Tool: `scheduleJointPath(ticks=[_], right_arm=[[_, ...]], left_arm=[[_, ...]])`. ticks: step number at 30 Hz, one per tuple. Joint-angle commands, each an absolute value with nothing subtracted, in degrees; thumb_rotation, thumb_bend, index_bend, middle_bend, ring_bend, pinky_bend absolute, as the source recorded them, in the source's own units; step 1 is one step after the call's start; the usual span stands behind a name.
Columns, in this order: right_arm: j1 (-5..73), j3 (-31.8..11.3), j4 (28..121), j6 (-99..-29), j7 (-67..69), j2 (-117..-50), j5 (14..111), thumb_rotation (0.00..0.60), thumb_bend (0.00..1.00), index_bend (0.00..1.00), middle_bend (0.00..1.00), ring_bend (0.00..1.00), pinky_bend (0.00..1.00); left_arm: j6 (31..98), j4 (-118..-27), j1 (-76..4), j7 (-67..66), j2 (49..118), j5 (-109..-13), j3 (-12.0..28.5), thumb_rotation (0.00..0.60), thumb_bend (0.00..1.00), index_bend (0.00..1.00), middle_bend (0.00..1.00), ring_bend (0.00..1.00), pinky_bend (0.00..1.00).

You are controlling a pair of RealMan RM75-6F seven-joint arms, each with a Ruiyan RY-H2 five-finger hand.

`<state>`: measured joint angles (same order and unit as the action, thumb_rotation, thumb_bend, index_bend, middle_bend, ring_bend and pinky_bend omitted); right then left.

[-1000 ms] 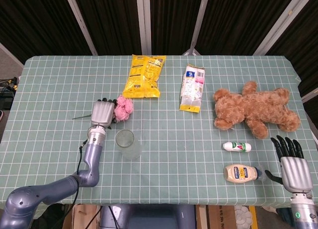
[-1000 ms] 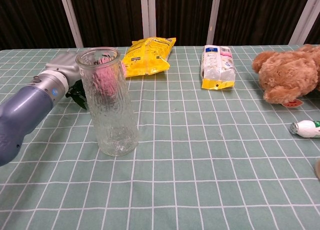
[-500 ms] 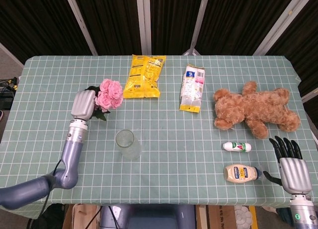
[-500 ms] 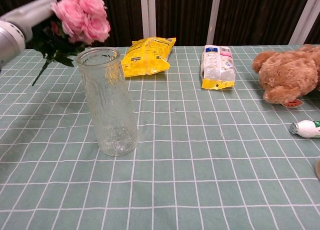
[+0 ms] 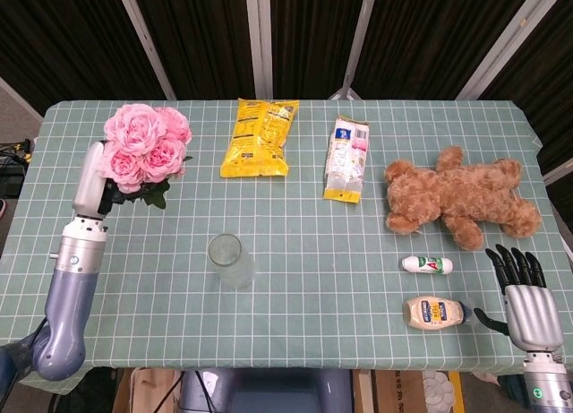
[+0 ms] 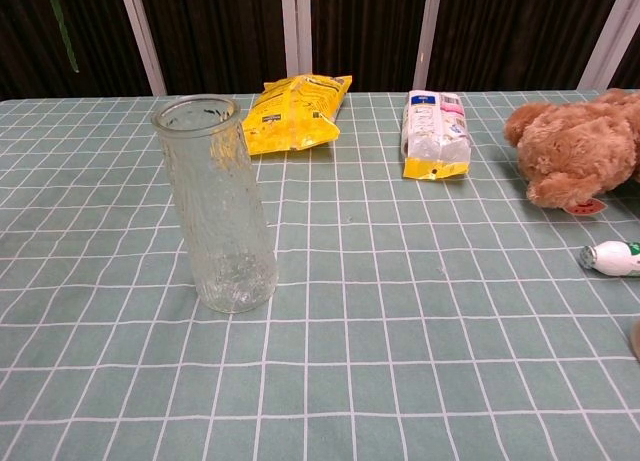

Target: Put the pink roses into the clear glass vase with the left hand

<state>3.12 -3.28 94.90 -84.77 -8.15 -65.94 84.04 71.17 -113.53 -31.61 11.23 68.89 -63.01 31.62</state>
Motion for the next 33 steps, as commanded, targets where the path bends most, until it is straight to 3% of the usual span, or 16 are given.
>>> scheduleJointPath(ticks=[1, 8, 25, 33], right_arm=[[3.14, -3.33, 94.75, -84.69, -7.85, -65.87, 83.98, 0.600, 0.17, 0.12, 0.09, 0.01, 0.00], [3.19, -3.55, 94.37, -84.69, -7.63, -65.89, 83.79, 0.600, 0.17, 0.12, 0.09, 0.01, 0.00], [3.25, -3.88, 93.73, -84.48, -6.96, -65.93, 83.25, 0.600, 0.17, 0.12, 0.09, 0.01, 0.00], [3.16, -4.02, 93.56, -84.74, -6.01, -65.64, 83.35, 0.600, 0.17, 0.12, 0.09, 0.01, 0.00]], left_arm=[[66.64, -119.55, -29.69, 18.13, 63.72, -59.71, 33.93, 0.600, 0.48, 0.40, 0.47, 0.34, 0.44], [60.07, -124.60, -28.48, 30.52, 58.37, -57.61, 37.07, 0.600, 0.48, 0.40, 0.47, 0.34, 0.44], [57.20, -130.95, -32.50, 30.77, 55.75, -53.54, 36.54, 0.600, 0.48, 0.40, 0.47, 0.34, 0.44], [56.94, -130.87, -34.93, 27.25, 57.36, -51.74, 33.41, 0.600, 0.48, 0.40, 0.47, 0.34, 0.44]])
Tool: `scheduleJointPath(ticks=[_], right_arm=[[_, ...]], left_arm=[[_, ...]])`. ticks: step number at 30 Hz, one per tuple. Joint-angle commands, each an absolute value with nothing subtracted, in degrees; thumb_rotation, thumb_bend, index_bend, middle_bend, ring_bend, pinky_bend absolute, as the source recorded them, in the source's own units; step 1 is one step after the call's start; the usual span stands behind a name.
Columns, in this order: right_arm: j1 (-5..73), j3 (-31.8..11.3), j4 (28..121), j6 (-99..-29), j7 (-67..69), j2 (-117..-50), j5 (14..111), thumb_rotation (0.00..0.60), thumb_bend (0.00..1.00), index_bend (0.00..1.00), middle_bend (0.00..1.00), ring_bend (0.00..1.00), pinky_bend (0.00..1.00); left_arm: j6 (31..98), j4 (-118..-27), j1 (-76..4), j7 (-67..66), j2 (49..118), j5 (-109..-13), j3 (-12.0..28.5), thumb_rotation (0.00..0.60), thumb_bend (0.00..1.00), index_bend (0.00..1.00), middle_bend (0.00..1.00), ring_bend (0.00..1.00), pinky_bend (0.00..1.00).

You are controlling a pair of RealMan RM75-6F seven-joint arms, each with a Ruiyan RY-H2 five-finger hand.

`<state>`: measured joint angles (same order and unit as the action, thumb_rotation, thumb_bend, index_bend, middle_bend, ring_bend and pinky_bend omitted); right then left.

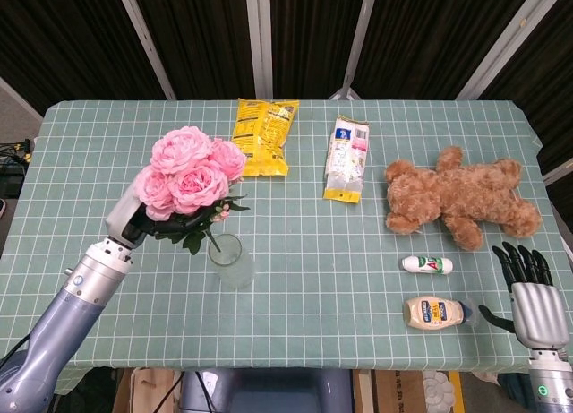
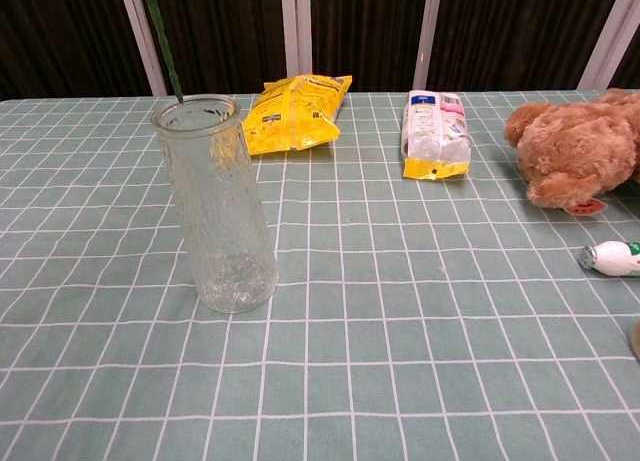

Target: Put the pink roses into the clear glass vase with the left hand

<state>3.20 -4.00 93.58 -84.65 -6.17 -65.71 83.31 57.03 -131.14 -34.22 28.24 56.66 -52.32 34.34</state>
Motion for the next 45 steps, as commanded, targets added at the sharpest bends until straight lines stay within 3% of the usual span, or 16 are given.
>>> scheduleJointPath(ticks=[1, 16, 28, 34, 40, 45], right_arm=[[3.12, -4.04, 93.52, -84.83, -5.90, -65.62, 83.36, 0.600, 0.17, 0.12, 0.09, 0.01, 0.00], [3.05, -4.07, 93.38, -84.83, -4.82, -65.25, 83.44, 0.600, 0.17, 0.12, 0.09, 0.01, 0.00], [3.00, -4.06, 93.40, -84.82, -4.41, -65.05, 83.49, 0.600, 0.17, 0.12, 0.09, 0.01, 0.00], [2.98, -4.04, 93.55, -84.76, -4.02, -64.86, 83.50, 0.600, 0.17, 0.12, 0.09, 0.01, 0.00], [2.85, -4.08, 93.62, -85.07, -3.88, -64.75, 83.60, 0.600, 0.17, 0.12, 0.09, 0.01, 0.00], [2.69, -4.08, 93.88, -85.48, -3.75, -64.57, 83.84, 0.600, 0.17, 0.12, 0.09, 0.01, 0.00]], left_arm=[[57.18, -130.58, -35.30, 26.43, 57.82, -51.68, 32.86, 0.600, 0.48, 0.40, 0.47, 0.34, 0.44], [60.81, -124.56, -38.56, 18.19, 67.78, -54.66, 24.86, 0.600, 0.48, 0.41, 0.47, 0.33, 0.44], [60.06, -119.43, -39.13, 16.98, 72.66, -56.98, 21.12, 0.600, 0.47, 0.39, 0.44, 0.29, 0.41], [57.80, -118.57, -39.20, 16.97, 71.98, -57.73, 19.94, 0.600, 0.45, 0.34, 0.35, 0.21, 0.35], [52.09, -118.94, -40.00, 17.06, 68.04, -57.68, 18.85, 0.600, 0.36, 0.24, 0.21, 0.08, 0.22], [47.30, -119.51, -40.54, 19.14, 64.41, -58.29, 18.93, 0.600, 0.33, 0.22, 0.18, 0.05, 0.19]])
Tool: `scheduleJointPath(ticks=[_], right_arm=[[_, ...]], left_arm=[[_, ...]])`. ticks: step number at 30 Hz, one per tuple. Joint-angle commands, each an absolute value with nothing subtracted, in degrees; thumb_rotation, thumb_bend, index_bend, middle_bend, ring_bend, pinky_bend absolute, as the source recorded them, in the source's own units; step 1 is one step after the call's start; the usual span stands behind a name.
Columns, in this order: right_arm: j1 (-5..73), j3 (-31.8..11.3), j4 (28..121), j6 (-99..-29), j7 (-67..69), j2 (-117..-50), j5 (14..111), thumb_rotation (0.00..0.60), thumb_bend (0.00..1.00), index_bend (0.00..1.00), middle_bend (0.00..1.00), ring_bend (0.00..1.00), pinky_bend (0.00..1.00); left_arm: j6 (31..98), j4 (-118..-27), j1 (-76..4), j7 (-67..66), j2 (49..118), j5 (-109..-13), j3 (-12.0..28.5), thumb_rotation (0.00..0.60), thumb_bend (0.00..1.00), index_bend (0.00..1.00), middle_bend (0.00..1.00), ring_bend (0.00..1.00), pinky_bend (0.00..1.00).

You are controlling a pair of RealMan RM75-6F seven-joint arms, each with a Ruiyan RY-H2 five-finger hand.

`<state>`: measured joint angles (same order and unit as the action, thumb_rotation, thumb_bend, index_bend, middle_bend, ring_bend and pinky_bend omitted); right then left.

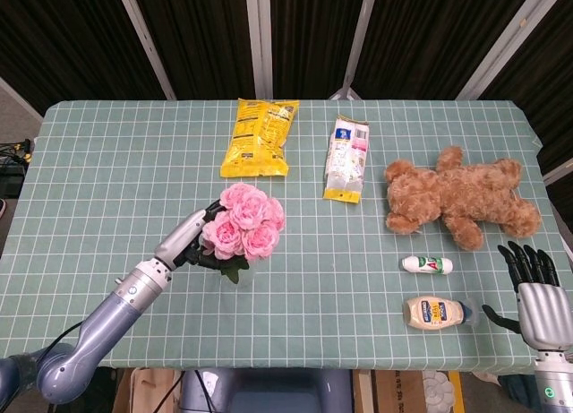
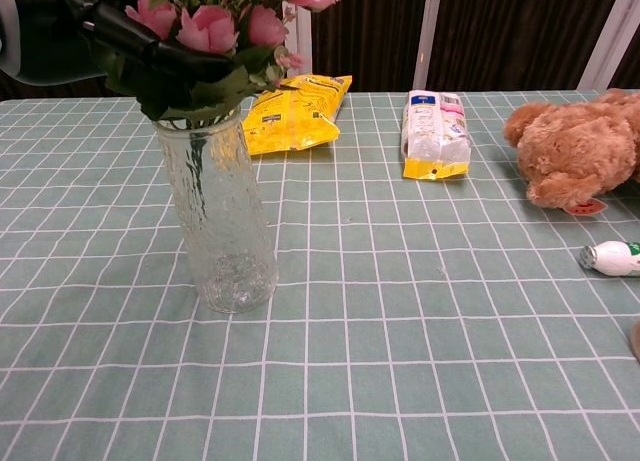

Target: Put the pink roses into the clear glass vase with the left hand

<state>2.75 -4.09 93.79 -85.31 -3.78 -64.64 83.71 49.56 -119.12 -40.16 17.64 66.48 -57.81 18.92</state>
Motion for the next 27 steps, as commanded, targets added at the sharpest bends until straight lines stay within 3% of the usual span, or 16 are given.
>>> scheduleJointPath(ticks=[1, 8, 12, 22, 27], right_arm=[[2.63, -4.09, 93.94, -85.67, -3.74, -64.55, 83.96, 0.600, 0.17, 0.12, 0.09, 0.01, 0.00], [2.38, -3.95, 94.26, -86.29, -3.40, -64.31, 84.59, 0.600, 0.17, 0.12, 0.09, 0.01, 0.00], [2.25, -4.01, 94.35, -86.58, -3.07, -64.19, 84.70, 0.600, 0.17, 0.12, 0.09, 0.01, 0.00], [2.23, -4.17, 94.14, -86.75, -2.50, -64.35, 84.77, 0.600, 0.17, 0.12, 0.09, 0.01, 0.00], [2.11, -4.10, 94.33, -87.07, -2.67, -64.37, 85.07, 0.600, 0.17, 0.12, 0.09, 0.01, 0.00]], left_arm=[[46.99, -119.51, -40.49, 19.59, 64.04, -58.60, 19.04, 0.600, 0.32, 0.21, 0.17, 0.04, 0.18], [46.00, -120.30, -39.16, 22.63, 60.72, -61.66, 19.40, 0.600, 0.30, 0.20, 0.16, 0.02, 0.14], [49.32, -119.84, -37.14, 21.89, 59.02, -64.72, 19.18, 0.600, 0.26, 0.20, 0.16, 0.02, 0.12], [71.35, -118.20, -31.05, -23.64, 60.31, -70.99, 10.10, 0.600, 0.26, 0.16, 0.14, 0.02, 0.13], [80.43, -122.01, -25.63, -35.94, 60.20, -74.30, 5.29, 0.600, 0.26, 0.16, 0.15, 0.02, 0.13]])
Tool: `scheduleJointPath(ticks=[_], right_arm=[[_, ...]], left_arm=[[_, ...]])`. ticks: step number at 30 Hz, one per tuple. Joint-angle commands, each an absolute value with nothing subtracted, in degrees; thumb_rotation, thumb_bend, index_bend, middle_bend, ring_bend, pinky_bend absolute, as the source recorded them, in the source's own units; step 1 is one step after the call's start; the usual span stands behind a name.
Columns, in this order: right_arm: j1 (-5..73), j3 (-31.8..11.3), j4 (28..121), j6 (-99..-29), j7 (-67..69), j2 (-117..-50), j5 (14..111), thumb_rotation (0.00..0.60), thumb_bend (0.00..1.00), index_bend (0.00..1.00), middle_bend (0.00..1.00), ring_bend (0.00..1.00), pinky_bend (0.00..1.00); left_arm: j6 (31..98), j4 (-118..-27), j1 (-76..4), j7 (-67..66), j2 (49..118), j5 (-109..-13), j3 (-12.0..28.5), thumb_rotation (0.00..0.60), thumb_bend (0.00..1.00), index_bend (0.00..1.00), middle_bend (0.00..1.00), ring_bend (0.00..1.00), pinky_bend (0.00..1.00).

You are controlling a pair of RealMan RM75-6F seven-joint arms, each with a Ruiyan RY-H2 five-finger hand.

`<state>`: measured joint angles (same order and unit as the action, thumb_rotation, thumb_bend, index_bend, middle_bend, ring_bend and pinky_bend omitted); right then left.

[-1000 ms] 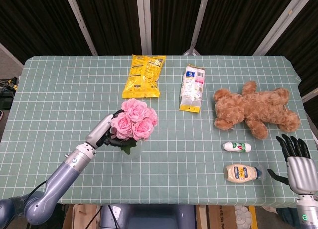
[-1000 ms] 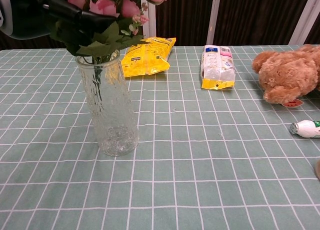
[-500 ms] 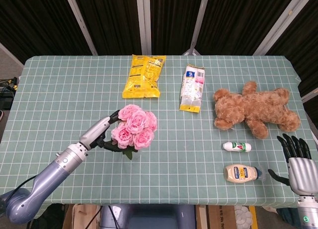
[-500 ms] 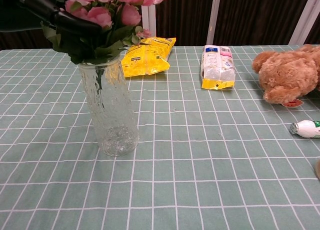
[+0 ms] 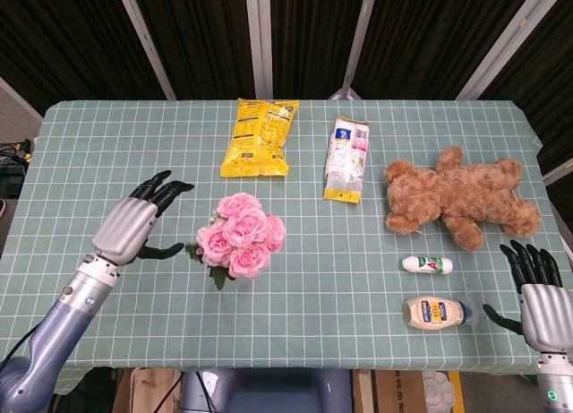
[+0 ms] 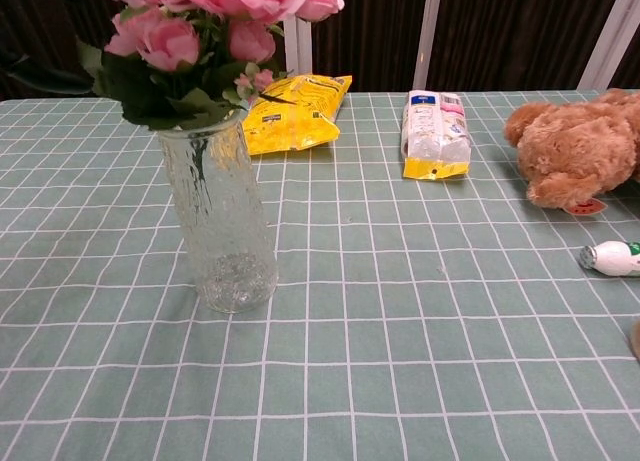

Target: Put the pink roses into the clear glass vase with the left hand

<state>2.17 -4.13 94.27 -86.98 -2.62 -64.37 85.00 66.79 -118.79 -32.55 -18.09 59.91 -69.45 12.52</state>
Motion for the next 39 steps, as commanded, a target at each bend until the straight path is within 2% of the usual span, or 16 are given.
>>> scheduleJointPath(ticks=[1, 7, 10, 16, 19, 24, 39], right_arm=[[2.08, -4.08, 94.35, -87.10, -2.67, -64.35, 85.10, 0.600, 0.17, 0.12, 0.09, 0.01, 0.00], [2.10, -4.02, 94.33, -87.11, -2.30, -64.25, 85.38, 0.600, 0.17, 0.12, 0.09, 0.01, 0.00], [2.10, -3.94, 94.30, -87.19, -2.09, -64.15, 85.73, 0.600, 0.17, 0.12, 0.09, 0.01, 0.00], [2.13, -3.65, 93.88, -87.57, -3.13, -64.17, 86.78, 0.600, 0.17, 0.12, 0.09, 0.01, 0.00], [2.26, -3.33, 93.66, -87.50, -3.77, -64.10, 87.54, 0.600, 0.17, 0.12, 0.09, 0.01, 0.00], [2.34, -3.15, 93.53, -87.53, -3.74, -64.21, 88.08, 0.600, 0.17, 0.12, 0.09, 0.01, 0.00], [1.91, -2.78, 95.41, -87.54, -4.15, -62.98, 87.89, 0.600, 0.17, 0.12, 0.09, 0.01, 0.00]], left_arm=[[82.85, -122.55, -23.70, -37.02, 60.52, -75.86, 3.81, 0.600, 0.26, 0.16, 0.15, 0.02, 0.13], [91.47, -116.59, -14.47, -31.45, 62.90, -82.47, -2.55, 0.600, 0.26, 0.17, 0.15, 0.02, 0.13], [93.31, -111.23, -11.55, -24.15, 64.35, -83.39, -3.72, 0.600, 0.26, 0.17, 0.15, 0.02, 0.13], [92.72, -101.36, -8.80, -14.06, 66.89, -81.25, -3.35, 0.600, 0.26, 0.17, 0.15, 0.02, 0.12], [90.86, -99.64, -8.92, -10.62, 66.89, -80.88, -2.81, 0.600, 0.26, 0.18, 0.15, 0.02, 0.13], [93.27, -97.53, -8.11, -8.17, 67.77, -83.98, -1.68, 0.600, 0.26, 0.19, 0.15, 0.02, 0.12], [95.57, -99.02, -4.97, -5.22, 64.96, -84.56, -0.99, 0.600, 0.26, 0.21, 0.15, 0.02, 0.12]])
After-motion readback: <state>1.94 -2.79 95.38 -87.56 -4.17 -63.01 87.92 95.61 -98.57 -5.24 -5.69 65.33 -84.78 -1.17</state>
